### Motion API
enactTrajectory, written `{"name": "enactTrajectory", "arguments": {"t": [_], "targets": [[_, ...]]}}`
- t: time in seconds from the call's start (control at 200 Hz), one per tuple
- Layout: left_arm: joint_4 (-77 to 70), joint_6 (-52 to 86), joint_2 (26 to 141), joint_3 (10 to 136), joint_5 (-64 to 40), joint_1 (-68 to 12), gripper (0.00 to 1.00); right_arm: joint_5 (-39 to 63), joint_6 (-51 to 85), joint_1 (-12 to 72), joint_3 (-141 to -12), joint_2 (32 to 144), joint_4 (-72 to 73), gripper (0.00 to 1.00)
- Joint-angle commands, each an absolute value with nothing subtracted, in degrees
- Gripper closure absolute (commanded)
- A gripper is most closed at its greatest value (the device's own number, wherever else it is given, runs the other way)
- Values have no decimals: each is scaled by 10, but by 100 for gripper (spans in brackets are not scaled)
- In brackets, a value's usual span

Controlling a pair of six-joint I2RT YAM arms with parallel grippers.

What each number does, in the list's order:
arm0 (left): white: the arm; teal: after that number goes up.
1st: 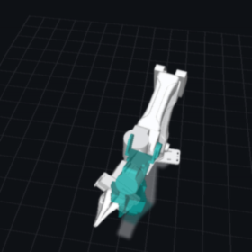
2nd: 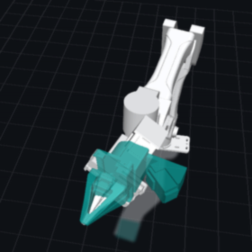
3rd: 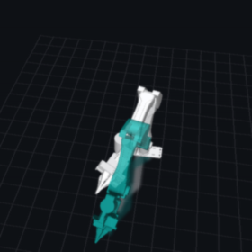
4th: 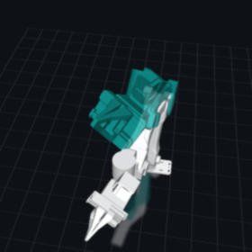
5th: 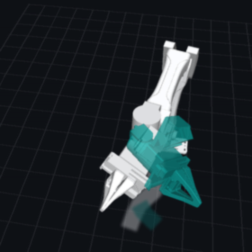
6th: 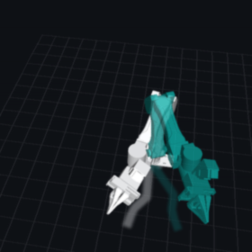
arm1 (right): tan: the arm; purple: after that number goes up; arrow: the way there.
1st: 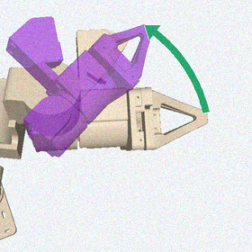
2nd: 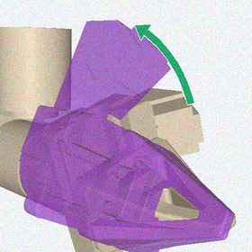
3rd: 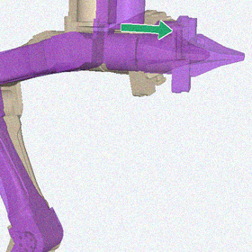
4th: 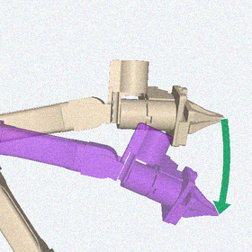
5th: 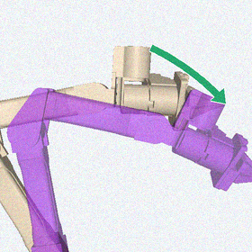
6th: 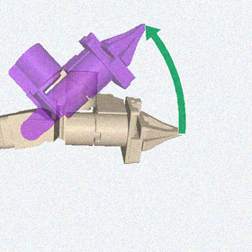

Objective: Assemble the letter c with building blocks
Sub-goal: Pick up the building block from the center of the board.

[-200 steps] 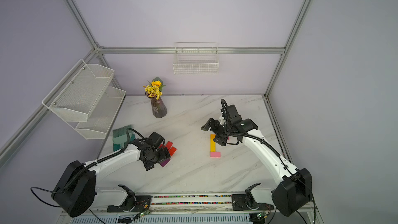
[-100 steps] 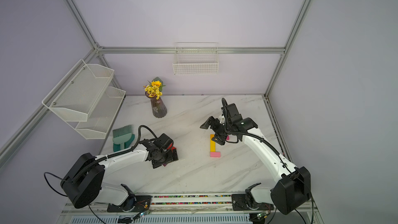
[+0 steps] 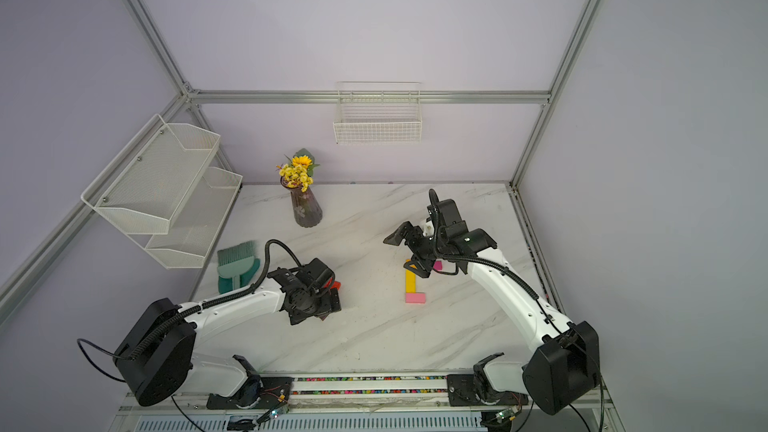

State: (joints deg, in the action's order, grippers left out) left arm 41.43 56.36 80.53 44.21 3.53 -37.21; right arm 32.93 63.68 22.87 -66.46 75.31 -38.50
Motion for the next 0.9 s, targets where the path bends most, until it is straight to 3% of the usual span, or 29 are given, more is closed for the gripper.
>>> {"name": "enactTrajectory", "arguments": {"t": [0.0,0.455,0.895], "targets": [[416,542,804,438,50,-357,0,335,656,226,-657,732,-360,3],[382,514,906,480,30,-355,0,372,677,222,-628,726,-321,3],[383,544,936,521,19,-409,0,384,676,202,-632,721,-323,3]]}}
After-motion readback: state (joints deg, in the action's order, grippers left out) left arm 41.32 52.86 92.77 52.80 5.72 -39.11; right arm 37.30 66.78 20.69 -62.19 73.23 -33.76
